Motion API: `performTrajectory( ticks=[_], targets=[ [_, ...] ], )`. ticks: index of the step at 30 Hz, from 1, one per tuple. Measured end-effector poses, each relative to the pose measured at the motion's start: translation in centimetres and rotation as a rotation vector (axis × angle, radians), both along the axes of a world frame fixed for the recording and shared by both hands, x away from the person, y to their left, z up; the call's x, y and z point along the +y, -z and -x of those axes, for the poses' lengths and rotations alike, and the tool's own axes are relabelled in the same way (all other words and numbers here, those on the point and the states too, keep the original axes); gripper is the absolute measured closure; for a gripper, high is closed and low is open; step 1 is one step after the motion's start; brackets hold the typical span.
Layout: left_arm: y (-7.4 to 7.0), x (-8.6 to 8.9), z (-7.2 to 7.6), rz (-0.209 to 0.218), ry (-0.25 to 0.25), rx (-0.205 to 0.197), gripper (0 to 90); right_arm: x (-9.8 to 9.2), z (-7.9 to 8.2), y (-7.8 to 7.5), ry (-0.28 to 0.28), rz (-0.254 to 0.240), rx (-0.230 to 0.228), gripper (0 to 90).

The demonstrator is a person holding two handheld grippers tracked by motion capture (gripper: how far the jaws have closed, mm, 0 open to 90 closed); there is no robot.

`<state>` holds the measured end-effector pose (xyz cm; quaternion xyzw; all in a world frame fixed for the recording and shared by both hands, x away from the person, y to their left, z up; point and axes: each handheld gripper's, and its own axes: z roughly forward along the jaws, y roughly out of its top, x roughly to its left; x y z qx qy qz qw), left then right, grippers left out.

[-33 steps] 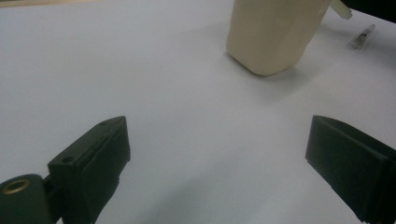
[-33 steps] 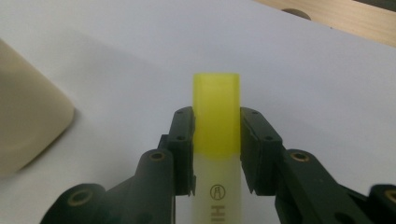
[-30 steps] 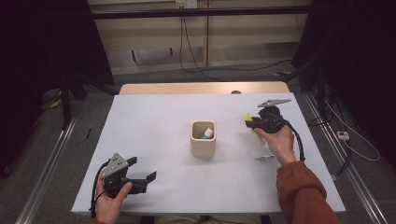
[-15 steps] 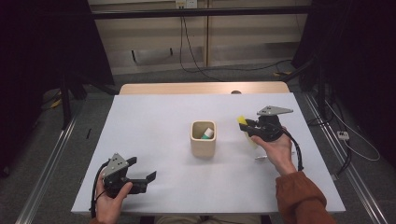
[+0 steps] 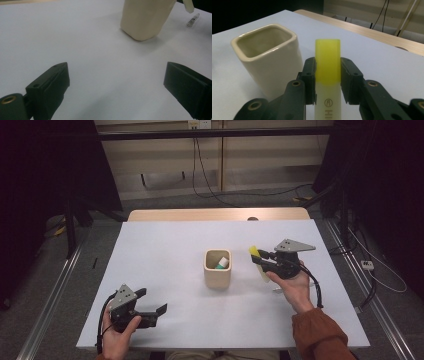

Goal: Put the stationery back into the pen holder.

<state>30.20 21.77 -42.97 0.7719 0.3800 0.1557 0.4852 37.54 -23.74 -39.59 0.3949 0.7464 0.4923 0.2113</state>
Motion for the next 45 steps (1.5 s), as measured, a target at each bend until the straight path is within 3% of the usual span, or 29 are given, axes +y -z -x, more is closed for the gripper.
performTrajectory(
  ticks=[6, 14, 17, 24, 33, 45],
  targets=[
    [0.0, 0.0, 0.0, -0.004, 0.006, 0.001, 6.5, 0.3, 0.2, -0.2, -0.076, -0.014, -0.028, 67.6],
    [0.1, 0.0, 0.0, -0.009, 0.009, 0.004, 6.5, 0.5, 0.5, -0.9, -0.086, -0.062, -0.061, 67.6],
    [0.0, 0.0, 0.0, -0.009, 0.007, 0.004, 6.5, 0.5, 0.7, -1.2, -0.090, -0.076, -0.101, 67.6],
    [0.1, 0.0, 0.0, -0.010, 0.006, 0.005, 6.5, 0.8, 1.0, -2.2, -0.103, -0.108, -0.145, 67.5],
    [0.1, 0.0, 0.0, -0.012, 0.004, 0.003, 6.5, 1.8, 1.0, -3.2, -0.148, -0.122, -0.155, 67.5],
    [0.1, 0.0, -0.1, -0.009, 0.002, 0.003, 6.5, 2.9, 0.5, -5.0, -0.140, -0.154, -0.187, 67.5]
  ],
)
